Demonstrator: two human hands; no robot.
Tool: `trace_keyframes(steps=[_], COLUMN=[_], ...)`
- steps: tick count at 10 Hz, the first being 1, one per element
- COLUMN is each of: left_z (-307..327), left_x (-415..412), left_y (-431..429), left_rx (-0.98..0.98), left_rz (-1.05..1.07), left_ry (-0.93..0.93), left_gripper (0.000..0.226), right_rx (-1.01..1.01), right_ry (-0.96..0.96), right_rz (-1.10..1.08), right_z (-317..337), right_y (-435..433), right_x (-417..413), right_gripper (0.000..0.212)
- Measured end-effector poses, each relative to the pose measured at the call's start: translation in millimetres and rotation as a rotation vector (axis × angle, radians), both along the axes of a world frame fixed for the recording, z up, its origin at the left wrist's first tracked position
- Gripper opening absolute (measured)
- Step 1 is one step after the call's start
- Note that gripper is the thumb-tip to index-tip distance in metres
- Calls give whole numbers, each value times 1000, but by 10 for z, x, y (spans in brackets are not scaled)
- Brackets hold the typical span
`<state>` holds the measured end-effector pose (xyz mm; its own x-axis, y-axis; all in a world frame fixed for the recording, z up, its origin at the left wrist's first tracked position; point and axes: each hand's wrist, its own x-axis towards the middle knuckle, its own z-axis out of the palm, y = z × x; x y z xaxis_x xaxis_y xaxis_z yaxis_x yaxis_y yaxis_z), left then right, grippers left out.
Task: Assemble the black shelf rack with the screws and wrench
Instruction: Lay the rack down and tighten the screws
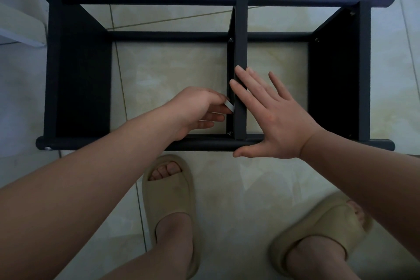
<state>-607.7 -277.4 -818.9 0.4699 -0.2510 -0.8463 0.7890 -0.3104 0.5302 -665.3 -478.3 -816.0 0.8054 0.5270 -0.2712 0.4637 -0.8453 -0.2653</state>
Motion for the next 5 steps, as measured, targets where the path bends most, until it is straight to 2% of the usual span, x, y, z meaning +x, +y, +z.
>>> trace_keyframes(steps=[5], left_z=[51], left_x=[-18], left_y=[-21], left_rx=[-31], left_rz=[-67], left_ry=[43], left_gripper=[13], right_rx=[3], right_ry=[-11], right_rz=[0], right_z=[4], right_y=[5], right_x=[-2], right_gripper=[126])
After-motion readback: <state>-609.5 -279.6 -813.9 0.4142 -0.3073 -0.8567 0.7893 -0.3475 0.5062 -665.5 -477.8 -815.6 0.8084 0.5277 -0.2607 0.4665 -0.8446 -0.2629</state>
